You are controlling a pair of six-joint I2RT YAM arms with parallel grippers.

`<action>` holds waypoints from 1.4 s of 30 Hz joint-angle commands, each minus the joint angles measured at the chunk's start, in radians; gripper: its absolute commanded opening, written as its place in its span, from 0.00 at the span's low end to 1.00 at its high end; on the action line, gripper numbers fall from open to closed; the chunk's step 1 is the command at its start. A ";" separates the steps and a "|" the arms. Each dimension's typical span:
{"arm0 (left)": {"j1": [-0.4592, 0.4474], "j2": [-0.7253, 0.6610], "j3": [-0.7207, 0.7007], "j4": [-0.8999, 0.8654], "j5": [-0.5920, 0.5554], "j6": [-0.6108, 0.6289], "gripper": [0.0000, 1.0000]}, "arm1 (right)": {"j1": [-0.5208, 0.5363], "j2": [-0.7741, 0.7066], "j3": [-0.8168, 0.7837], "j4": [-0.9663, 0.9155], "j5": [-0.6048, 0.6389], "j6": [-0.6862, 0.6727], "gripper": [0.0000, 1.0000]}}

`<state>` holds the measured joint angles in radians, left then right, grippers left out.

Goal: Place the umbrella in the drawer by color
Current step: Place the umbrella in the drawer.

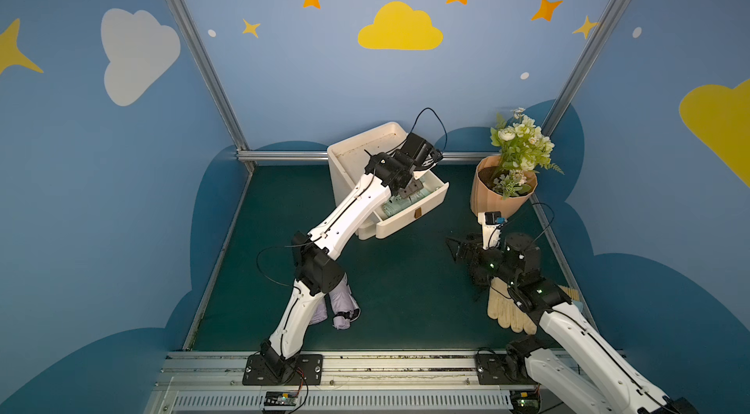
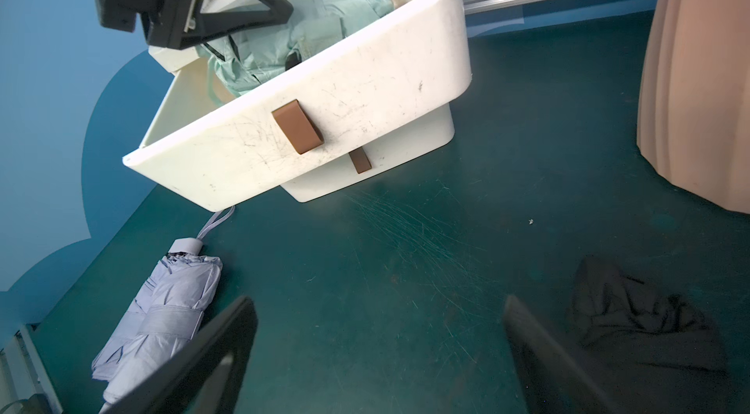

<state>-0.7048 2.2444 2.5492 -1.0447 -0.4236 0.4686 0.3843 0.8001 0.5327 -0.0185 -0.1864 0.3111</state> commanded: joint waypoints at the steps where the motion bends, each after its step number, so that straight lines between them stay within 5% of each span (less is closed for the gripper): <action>1: 0.005 0.007 0.028 0.008 -0.014 0.004 0.72 | -0.008 -0.002 -0.005 0.010 -0.016 0.003 0.98; 10: 0.011 -0.002 0.023 -0.017 -0.014 -0.011 0.79 | -0.034 0.033 0.009 0.006 -0.068 0.022 0.98; 15: 0.025 0.001 -0.006 -0.015 -0.040 -0.023 0.64 | -0.044 0.037 0.008 0.005 -0.077 0.024 0.98; 20: 0.030 -0.002 -0.042 -0.015 -0.067 -0.020 0.64 | -0.052 0.027 0.006 -0.003 -0.076 0.026 0.98; 30: 0.048 -0.041 -0.158 0.014 -0.082 -0.044 0.74 | -0.064 0.016 -0.003 -0.007 -0.081 0.034 0.98; 37: 0.049 -0.053 -0.099 0.032 -0.045 -0.046 0.79 | -0.071 0.034 0.005 -0.006 -0.097 0.046 0.98; 42: 0.052 -0.076 -0.026 0.007 0.023 -0.085 0.92 | -0.096 0.080 0.009 0.074 -0.239 0.106 0.98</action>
<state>-0.6605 2.2265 2.4741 -1.0164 -0.4595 0.4206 0.3023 0.8577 0.5327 -0.0097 -0.3233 0.3695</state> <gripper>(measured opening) 0.904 0.982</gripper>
